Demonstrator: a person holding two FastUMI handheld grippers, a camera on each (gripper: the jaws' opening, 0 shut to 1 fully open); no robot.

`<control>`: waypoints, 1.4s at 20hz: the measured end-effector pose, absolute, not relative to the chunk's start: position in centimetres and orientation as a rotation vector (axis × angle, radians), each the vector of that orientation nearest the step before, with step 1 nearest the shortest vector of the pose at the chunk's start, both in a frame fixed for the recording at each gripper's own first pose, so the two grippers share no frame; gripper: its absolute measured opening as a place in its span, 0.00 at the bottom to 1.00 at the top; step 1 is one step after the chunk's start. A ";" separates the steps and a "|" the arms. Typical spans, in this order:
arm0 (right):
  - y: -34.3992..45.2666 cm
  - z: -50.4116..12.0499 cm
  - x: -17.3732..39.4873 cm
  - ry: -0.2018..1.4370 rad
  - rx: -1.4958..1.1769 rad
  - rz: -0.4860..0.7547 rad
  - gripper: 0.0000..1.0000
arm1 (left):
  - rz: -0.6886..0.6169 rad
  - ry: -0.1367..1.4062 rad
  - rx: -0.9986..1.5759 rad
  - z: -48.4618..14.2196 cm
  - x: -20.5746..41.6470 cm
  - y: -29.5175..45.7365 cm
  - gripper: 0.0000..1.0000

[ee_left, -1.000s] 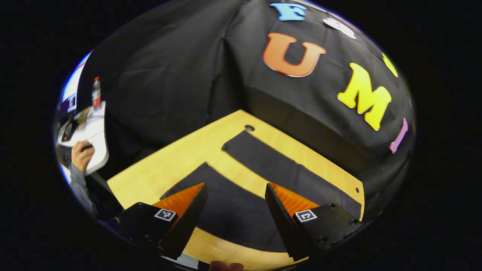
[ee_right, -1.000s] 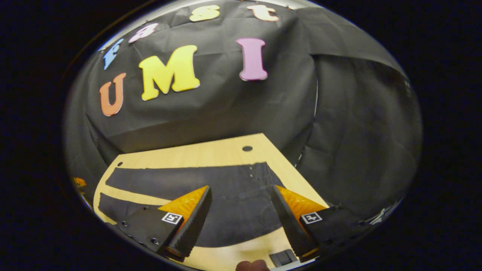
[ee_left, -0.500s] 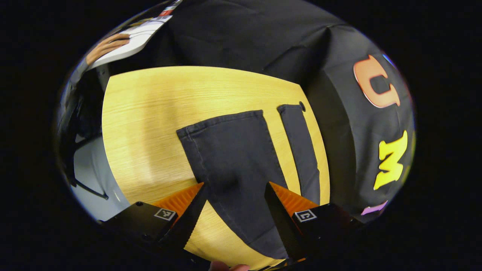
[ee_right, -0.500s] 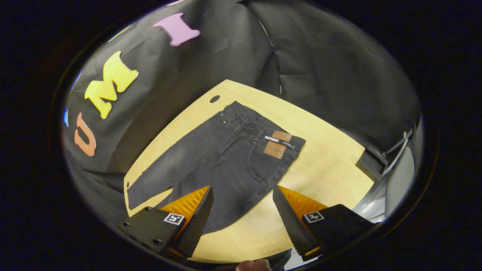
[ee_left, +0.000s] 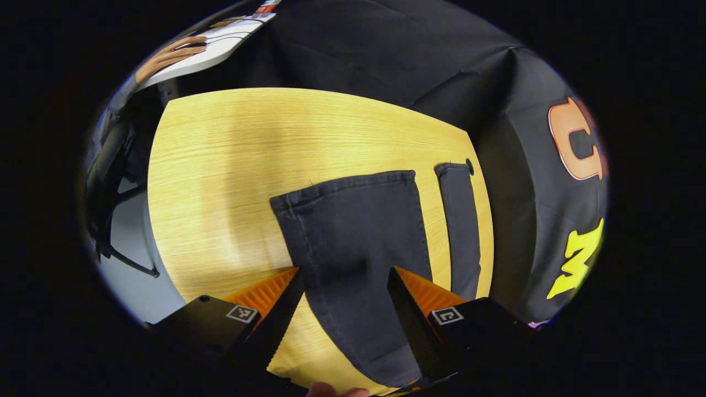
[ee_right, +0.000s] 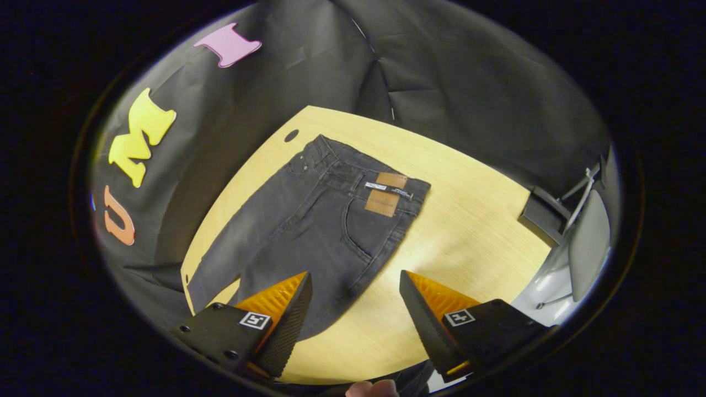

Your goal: Grasp the waist and the cuffs of the jeans and fold them to make the two legs overlap; first hold the waist and fold one-third of the jeans toward the cuffs, then hold the cuffs and fold the remaining one-third in the same direction to finish folding.

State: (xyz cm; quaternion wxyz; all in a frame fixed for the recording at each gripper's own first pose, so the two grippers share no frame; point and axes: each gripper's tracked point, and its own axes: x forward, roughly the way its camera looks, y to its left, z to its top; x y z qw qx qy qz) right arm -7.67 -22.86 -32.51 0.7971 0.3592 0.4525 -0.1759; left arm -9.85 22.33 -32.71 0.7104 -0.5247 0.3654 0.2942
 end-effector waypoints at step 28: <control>-27.0 -38.3 -2.7 1.091 0.864 -0.724 0.67 | 0.609 0.814 -1.234 -34.6 -5.1 21.3 0.04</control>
